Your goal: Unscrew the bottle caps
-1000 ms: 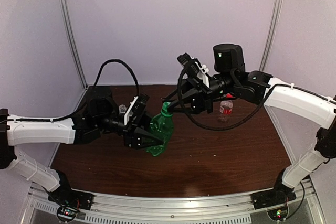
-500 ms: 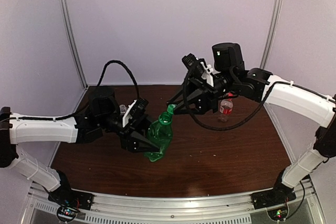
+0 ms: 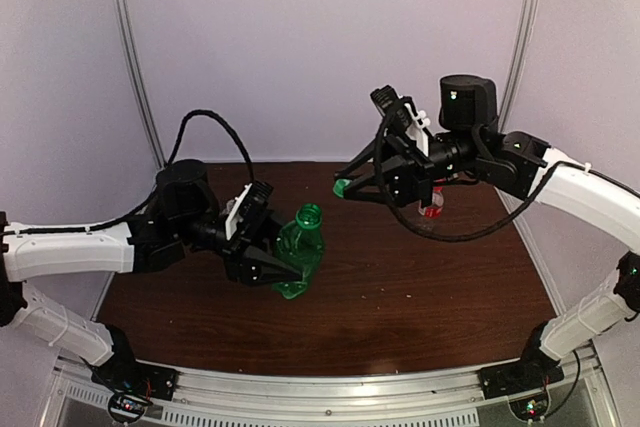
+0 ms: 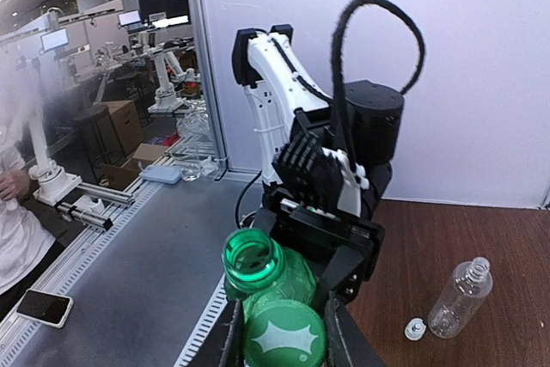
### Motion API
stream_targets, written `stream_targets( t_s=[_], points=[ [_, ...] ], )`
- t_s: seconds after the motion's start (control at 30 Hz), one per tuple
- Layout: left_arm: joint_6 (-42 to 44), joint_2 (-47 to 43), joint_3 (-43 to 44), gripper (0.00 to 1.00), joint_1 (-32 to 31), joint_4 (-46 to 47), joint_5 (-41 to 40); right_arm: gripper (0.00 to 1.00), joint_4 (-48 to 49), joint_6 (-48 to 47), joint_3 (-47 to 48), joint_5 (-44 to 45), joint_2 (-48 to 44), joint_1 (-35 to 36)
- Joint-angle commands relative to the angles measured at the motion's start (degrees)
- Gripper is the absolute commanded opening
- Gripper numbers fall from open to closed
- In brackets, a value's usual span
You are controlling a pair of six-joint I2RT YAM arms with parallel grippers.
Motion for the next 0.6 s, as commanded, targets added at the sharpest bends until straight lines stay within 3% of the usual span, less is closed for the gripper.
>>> stream_targets(
  t_s=[0.0, 0.57],
  points=[
    [3.1, -4.8, -0.3, 0.34, 0.2, -1.9, -9.8, 0.08, 4.1, 5.5, -4.6, 10.8, -3.5, -2.0],
    [2.1, -13.3, 1.0, 0.37, 0.5, -10.0, -42.2, 0.10, 3.3, 6.6, -17.9, 28.9, -3.9, -2.6]
  ],
)
